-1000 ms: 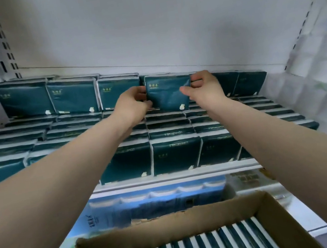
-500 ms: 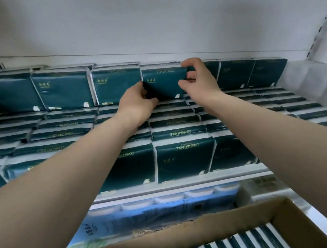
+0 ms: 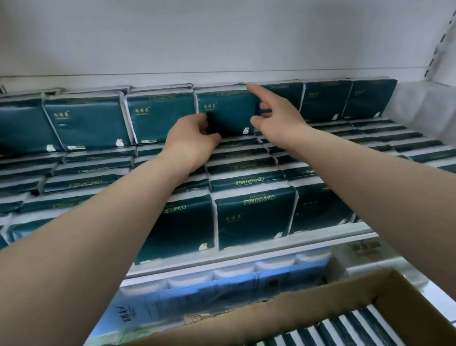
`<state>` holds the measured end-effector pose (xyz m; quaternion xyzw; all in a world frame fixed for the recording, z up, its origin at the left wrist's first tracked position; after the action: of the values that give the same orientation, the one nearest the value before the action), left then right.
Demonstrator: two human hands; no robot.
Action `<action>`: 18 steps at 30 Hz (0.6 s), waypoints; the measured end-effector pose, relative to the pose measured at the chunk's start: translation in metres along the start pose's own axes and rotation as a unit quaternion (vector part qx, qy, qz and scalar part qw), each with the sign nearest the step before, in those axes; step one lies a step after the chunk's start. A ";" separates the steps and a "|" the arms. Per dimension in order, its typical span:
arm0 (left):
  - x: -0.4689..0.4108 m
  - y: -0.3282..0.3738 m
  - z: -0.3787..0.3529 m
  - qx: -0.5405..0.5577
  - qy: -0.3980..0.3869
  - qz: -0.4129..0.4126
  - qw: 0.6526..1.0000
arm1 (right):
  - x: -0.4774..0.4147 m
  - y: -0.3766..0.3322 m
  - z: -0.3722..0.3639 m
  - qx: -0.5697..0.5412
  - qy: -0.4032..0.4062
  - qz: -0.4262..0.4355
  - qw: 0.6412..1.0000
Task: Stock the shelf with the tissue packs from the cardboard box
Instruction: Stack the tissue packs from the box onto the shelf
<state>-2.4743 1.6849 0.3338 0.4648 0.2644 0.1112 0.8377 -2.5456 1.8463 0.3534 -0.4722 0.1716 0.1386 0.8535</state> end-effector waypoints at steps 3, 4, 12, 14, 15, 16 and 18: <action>0.005 0.010 0.010 0.004 0.011 -0.012 1.000 | 0.007 -0.006 0.013 0.002 0.013 0.002 1.000; 0.008 0.015 0.013 0.008 0.014 -0.017 1.000 | 0.009 -0.008 0.017 0.004 0.018 0.005 1.000; 0.041 0.048 0.041 0.057 0.043 -0.064 0.995 | 0.052 -0.027 0.048 -0.014 0.033 0.027 0.999; 0.054 0.051 0.045 0.071 0.041 -0.073 0.994 | 0.067 -0.031 0.054 -0.023 0.033 0.032 0.999; 0.062 0.052 0.047 0.077 0.039 -0.077 0.993 | 0.076 -0.033 0.056 -0.029 0.033 0.035 0.998; 0.072 0.052 0.050 0.085 0.038 -0.082 0.992 | 0.086 -0.035 0.059 -0.033 0.033 0.037 0.998; 0.093 0.052 0.054 0.101 0.032 -0.087 0.991 | 0.109 -0.038 0.062 -0.037 0.031 0.046 0.998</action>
<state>-2.3645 1.7144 0.3688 0.5182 0.3404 0.0258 0.7842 -2.4220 1.8881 0.3669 -0.4987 0.2141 0.1692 0.8227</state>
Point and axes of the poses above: each hand's wrist, its own x-axis away from the middle knuckle, its own z-axis out of the back of the hand, y = z × x, the point moved 8 cm from there along -x, towards the middle knuckle, and after that the axes turned 14 degrees about y, right-handed, at the moved point
